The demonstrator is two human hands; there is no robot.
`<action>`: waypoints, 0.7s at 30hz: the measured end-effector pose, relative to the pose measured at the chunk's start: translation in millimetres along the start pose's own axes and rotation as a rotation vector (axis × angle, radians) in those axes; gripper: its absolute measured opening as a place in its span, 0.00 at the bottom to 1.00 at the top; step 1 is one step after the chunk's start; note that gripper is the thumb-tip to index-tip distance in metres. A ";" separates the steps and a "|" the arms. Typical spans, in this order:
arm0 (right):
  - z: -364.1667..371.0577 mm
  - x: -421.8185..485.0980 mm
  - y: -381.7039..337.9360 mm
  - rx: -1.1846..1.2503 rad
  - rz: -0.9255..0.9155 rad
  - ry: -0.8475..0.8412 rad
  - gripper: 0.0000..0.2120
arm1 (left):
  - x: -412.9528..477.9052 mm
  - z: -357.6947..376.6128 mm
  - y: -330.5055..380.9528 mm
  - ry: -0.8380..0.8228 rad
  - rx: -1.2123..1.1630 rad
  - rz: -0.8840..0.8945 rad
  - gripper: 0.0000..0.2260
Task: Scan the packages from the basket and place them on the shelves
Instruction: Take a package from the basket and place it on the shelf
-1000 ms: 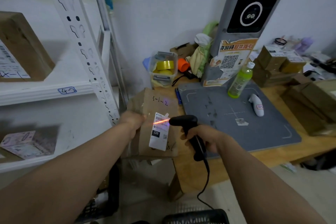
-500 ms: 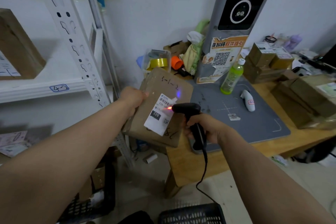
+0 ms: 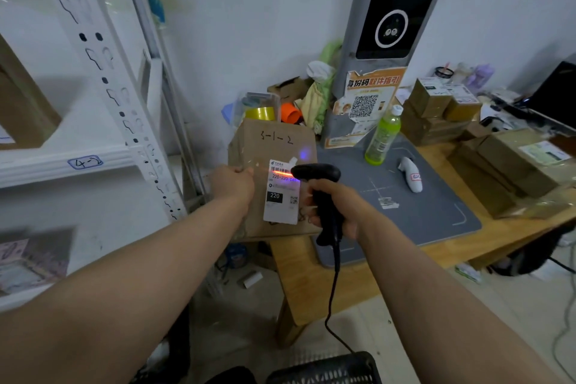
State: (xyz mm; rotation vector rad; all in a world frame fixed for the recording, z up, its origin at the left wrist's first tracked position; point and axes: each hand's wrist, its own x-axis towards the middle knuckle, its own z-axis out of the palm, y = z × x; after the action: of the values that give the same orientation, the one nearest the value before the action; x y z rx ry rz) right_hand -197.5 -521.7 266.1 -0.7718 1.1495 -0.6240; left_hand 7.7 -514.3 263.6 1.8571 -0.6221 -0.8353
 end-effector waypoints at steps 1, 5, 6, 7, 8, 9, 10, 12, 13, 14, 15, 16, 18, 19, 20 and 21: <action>1.9 0.2 -2.3 -0.001 -0.015 0.014 0.11 | -1.3 2.5 0.2 -0.001 0.002 0.018 0.08; 9.8 3.6 -10.8 -0.009 -0.057 0.079 0.14 | -3.2 9.8 -0.5 0.013 0.047 0.067 0.07; 11.0 3.6 -11.3 -0.015 -0.060 0.095 0.15 | -3.4 10.7 -0.2 0.014 0.053 0.074 0.07; 12.2 3.6 -11.7 -0.023 -0.063 0.104 0.15 | -4.1 11.0 0.4 0.014 0.057 0.079 0.06; 13.0 3.6 -11.6 -0.033 -0.067 0.108 0.15 | -4.8 11.5 0.9 0.014 0.060 0.084 0.05; 13.8 3.6 -11.2 -0.047 -0.073 0.110 0.15 | -4.8 11.7 1.0 0.013 0.062 0.086 0.04; 14.6 3.2 -11.3 -0.063 -0.078 0.114 0.14 | -4.9 11.9 0.7 0.016 0.064 0.088 0.04; 16.3 2.3 -11.4 -0.088 -0.087 0.125 0.11 | -5.2 11.8 0.8 0.014 0.062 0.086 0.04; 17.2 2.1 -11.4 -0.098 -0.092 0.130 0.11 | -5.0 11.6 0.9 0.012 0.056 0.080 0.04; 18.1 1.7 -11.4 -0.105 -0.096 0.132 0.11 | -4.6 11.5 1.0 0.011 0.050 0.076 0.04; 18.8 1.2 -11.4 -0.110 -0.100 0.133 0.11 | -5.0 11.1 1.4 0.013 0.046 0.074 0.05; 19.6 0.6 -11.3 -0.113 -0.102 0.134 0.10 | -5.1 10.9 1.5 0.015 0.045 0.072 0.05; 20.1 -0.6 -11.5 -0.118 -0.100 0.141 0.10 | -5.3 10.2 1.1 0.017 0.043 0.069 0.05; 20.3 -1.3 -11.8 -0.122 -0.097 0.146 0.10 | -5.1 9.8 0.7 0.016 0.044 0.068 0.05; 20.3 -2.0 -12.1 -0.122 -0.094 0.149 0.11 | -5.0 9.4 0.6 0.017 0.047 0.069 0.06; 20.0 -1.3 -12.1 -0.121 -0.090 0.150 0.11 | -4.8 9.1 0.5 0.015 0.053 0.070 0.08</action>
State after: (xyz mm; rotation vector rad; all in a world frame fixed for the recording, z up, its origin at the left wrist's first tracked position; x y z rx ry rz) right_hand -179.4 -523.6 280.7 -0.8956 1.3042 -0.7018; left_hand -2.4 -516.2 262.7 1.8768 -0.7017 -0.7648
